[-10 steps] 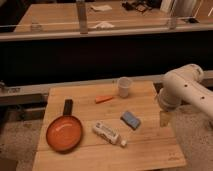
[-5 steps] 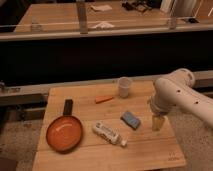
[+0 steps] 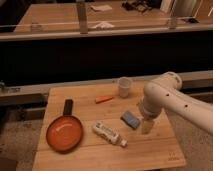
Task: Place the bottle in the ceramic bowl
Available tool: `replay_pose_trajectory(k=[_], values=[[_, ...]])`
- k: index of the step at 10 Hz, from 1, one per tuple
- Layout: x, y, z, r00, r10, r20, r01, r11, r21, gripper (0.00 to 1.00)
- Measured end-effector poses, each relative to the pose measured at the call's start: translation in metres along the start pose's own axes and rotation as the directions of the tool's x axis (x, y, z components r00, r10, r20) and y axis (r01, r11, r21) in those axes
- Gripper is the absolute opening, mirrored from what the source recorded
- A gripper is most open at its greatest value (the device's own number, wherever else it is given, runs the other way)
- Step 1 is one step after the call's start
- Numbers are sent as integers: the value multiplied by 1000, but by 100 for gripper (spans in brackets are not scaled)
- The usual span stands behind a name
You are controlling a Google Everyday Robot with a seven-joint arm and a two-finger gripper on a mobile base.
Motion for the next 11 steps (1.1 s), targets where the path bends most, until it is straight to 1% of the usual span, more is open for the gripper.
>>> replay_pose_trajectory(k=[1, 3, 4, 5, 7, 8, 11], values=[[-5, 2, 4, 1000, -12, 12, 12, 1000, -4, 80], [-27, 2, 10, 999, -33, 30, 33, 999, -4, 80], [-43, 3, 15, 998, -50, 42, 50, 999, -6, 80], [-48, 3, 17, 997, -58, 48, 59, 998, -6, 80], [-50, 5, 22, 995, -74, 64, 75, 997, -8, 80], [-56, 6, 28, 994, -86, 74, 87, 996, -12, 80], [-83, 10, 42, 989, -115, 94, 118, 993, -27, 80]])
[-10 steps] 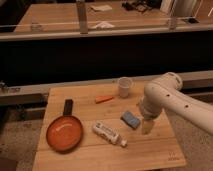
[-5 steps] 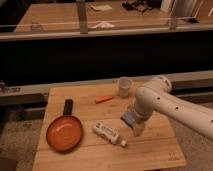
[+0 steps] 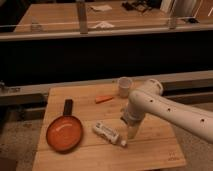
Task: Place the bottle in the ceramic bowl
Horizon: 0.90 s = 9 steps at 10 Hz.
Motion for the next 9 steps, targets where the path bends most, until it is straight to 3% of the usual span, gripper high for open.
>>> replay_pose_trajectory(k=[9], values=[[-28, 1, 36, 998, -35, 56, 37, 999, -20, 80]])
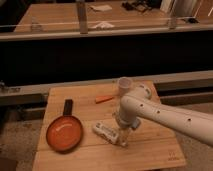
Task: Place the bottle in the ceramic bowl
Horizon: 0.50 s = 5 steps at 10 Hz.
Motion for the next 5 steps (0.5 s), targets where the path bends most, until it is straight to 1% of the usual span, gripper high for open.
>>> replay_pose_trajectory(k=[5], values=[[-8, -2, 21, 1000, -8, 23, 9, 1000, -6, 80]])
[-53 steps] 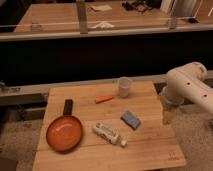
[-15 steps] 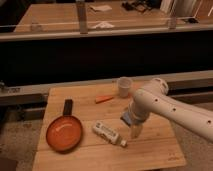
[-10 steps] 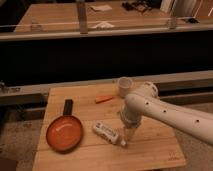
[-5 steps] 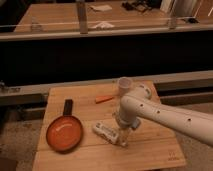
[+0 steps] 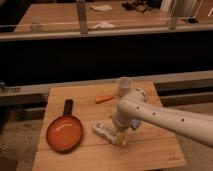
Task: Place the bottle in the ceramic bowl
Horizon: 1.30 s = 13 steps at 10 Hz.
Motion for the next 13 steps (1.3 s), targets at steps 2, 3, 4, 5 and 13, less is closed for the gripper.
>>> replay_pose_trajectory(k=[2, 3, 4, 5, 13], values=[[-2, -3, 11, 1000, -8, 5, 8, 1000, 0, 80], [-1, -4, 15, 1000, -6, 8, 6, 1000, -1, 80], [-2, -6, 19, 1000, -9, 11, 9, 1000, -2, 80], [-4, -7, 22, 1000, -13, 13, 13, 1000, -3, 80], [5, -12, 45, 1000, -4, 30, 4, 1000, -14, 80]])
